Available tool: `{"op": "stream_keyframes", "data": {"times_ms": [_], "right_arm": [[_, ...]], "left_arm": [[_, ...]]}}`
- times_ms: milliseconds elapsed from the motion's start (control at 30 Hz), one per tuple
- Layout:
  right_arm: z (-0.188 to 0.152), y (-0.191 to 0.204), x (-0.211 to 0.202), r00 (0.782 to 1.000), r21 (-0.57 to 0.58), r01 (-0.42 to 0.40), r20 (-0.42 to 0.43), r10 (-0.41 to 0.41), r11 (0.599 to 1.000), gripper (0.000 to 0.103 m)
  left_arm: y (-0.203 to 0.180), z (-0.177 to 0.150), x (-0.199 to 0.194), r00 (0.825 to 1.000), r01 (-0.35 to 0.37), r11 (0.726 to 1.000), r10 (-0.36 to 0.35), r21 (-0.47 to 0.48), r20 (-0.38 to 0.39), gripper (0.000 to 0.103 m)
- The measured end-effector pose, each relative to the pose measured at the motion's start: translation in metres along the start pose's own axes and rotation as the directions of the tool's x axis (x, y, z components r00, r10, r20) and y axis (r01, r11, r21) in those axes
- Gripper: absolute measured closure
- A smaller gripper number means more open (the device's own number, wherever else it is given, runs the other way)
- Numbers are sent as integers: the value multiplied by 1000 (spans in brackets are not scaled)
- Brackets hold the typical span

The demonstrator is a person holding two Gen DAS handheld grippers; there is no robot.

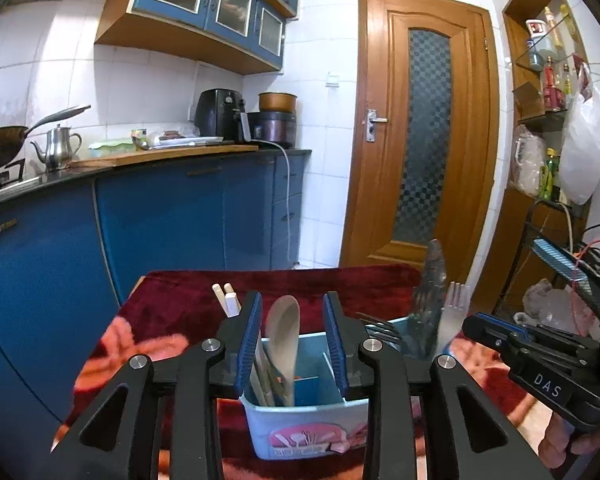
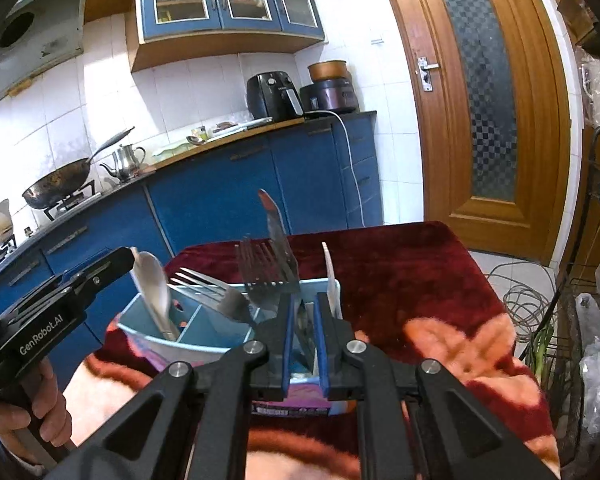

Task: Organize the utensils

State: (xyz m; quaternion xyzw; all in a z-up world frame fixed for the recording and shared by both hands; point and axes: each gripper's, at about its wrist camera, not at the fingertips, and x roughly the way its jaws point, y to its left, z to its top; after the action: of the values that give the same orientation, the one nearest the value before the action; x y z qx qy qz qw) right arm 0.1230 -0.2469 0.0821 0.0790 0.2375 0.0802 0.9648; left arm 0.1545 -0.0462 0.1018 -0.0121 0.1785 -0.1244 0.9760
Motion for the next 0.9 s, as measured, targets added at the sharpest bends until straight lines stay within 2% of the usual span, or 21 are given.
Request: {"op": "stream_keyframes", "data": {"times_ms": [200,467,567,633,800,900], "right_arm": [[-1,12,-32,999,-15,-31,35,31,999,88],[-10,32,-74,995,-42,-75,64,77,996,79],[-18,39,-90,993,-56,-89,75,93,994,71],[-24,43,-99,992,-66,-90,83,95,994,65],[-42,53,-119,991,-98,-77,99,87,992,52],[-54,56,-127,992,-108,-64,101,75,992,43]], "left_arm": [[0,2,-28,1000,10,1000,-10,-14,3,70],[1,-2,-74,1000,-16,1000,16,-8,1,70],[1,-6,-91,1000,-22,1000,22,-6,2,70],[0,-10,-103,1000,-25,1000,25,-3,3,66],[-2,-23,-129,998,-57,998,57,2,14,45],[-1,-33,-140,997,-73,997,73,-3,12,41]]}}
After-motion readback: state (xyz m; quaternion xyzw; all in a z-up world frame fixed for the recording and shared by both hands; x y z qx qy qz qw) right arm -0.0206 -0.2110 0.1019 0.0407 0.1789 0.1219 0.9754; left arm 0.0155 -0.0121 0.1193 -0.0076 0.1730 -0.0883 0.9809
